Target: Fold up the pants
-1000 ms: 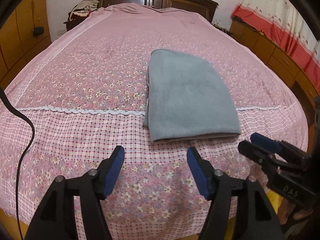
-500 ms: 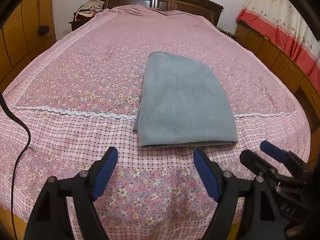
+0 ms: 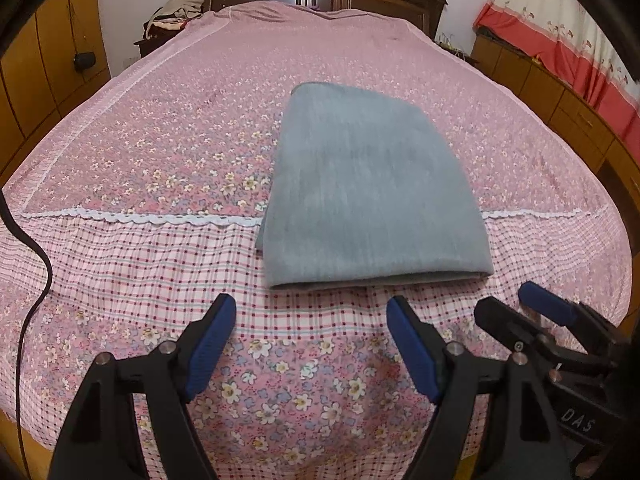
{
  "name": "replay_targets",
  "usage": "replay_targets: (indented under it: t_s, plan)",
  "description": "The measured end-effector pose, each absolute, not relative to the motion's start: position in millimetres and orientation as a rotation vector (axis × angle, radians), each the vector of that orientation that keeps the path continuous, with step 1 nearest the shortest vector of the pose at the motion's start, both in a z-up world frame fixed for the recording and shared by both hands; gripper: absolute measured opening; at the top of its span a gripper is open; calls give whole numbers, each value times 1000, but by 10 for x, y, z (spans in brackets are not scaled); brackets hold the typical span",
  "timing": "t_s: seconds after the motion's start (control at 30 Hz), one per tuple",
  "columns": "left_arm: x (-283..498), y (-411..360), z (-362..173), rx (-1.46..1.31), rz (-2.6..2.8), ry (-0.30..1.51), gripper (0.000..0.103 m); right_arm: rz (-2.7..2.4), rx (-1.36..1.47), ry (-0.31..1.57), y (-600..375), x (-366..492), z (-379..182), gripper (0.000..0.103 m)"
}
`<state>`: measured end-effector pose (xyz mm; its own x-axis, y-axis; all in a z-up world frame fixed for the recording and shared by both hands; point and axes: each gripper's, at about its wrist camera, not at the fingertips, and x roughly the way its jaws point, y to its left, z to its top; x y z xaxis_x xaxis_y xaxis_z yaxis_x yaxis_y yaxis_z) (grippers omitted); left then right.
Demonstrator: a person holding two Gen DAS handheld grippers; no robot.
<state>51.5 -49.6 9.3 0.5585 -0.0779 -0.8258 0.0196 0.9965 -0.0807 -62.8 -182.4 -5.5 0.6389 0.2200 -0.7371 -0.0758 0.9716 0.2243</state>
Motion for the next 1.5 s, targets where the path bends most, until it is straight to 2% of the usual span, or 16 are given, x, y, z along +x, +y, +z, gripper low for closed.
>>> replay_targets:
  t_s: [1.5]
  plan:
    - [510, -446, 126, -91, -55, 976, 81, 183, 185, 862, -1671, -578, -54, 78]
